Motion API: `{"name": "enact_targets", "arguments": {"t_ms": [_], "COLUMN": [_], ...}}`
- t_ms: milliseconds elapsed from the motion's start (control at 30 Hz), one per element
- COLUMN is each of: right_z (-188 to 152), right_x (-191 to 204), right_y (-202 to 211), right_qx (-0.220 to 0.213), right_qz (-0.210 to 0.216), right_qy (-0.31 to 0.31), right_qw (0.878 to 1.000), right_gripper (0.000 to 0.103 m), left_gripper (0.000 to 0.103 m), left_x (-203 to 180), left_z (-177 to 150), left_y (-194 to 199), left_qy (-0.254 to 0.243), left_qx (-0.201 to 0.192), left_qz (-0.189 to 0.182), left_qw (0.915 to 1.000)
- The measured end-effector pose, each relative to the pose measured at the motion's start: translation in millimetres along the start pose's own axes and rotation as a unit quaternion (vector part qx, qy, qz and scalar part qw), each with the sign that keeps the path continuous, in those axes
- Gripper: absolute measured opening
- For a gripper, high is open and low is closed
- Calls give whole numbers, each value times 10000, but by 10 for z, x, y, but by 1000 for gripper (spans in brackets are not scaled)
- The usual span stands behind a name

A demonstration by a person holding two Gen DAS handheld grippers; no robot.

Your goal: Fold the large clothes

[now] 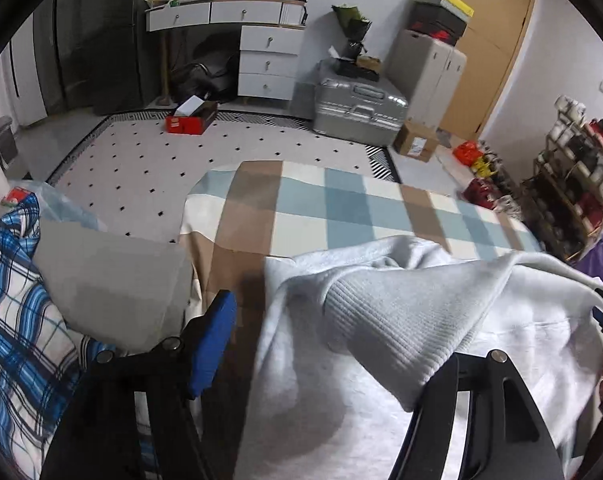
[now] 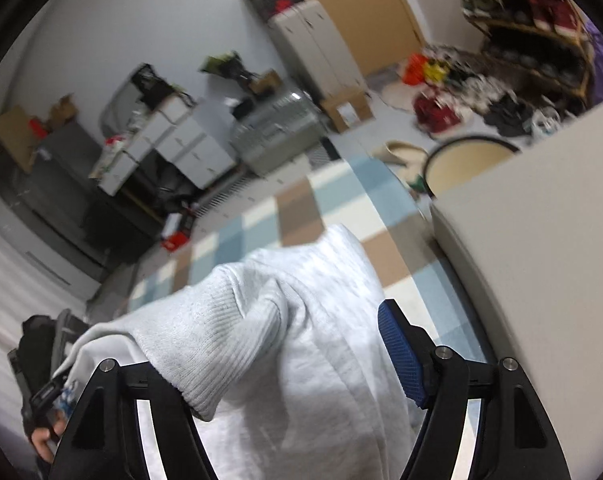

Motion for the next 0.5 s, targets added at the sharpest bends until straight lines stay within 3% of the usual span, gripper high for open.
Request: {"name": "enact_targets", "arguments": {"t_ms": [67,133,233,267,367,433,500], "right_z": [109,186,268,257,176,165,195], "right_x": [143,222,418,510,655,718,755], "right_y": [106,116,46,-9,-110,-85,19], "right_qx": [-191,-35,108,354,935,856,551], "right_qz": [-72,-138,105,191,425,516,748], "right_qy": [153,175,279,421,486,558,590], "right_qw": [9997,9997,9995,9983,9935,9934,9939], "right_gripper": [78,80,80,80,80,80,80], "left_gripper": [64,64,64,64,64,64,64], "left_x": [4,49,53,20,-159,-301,-323], "left_z": [41,140,378,455,397,262,259], "left_y": [100,188,98,20,-47,-55,3], "left_qy": [91,198,243,214,-465,-1060,-1231], "left_qx": [-55,-168,-68,-30,336,552,443], "left_qz": [-77,-156,-316,-361,-495,-457,-426], "left_qw": [9999,9995,9992,9991,9971,9918,9905]}}
Point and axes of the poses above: each gripper's, at about its wrist camera, not at the fingertips, and y roughly against the way its jaws point, x to its left, z to its top, the point moved 5 cm from there along -y, roughly the way its jaws point, and after that the axes turned 3 degrees about -y, right-handed, at the moved point
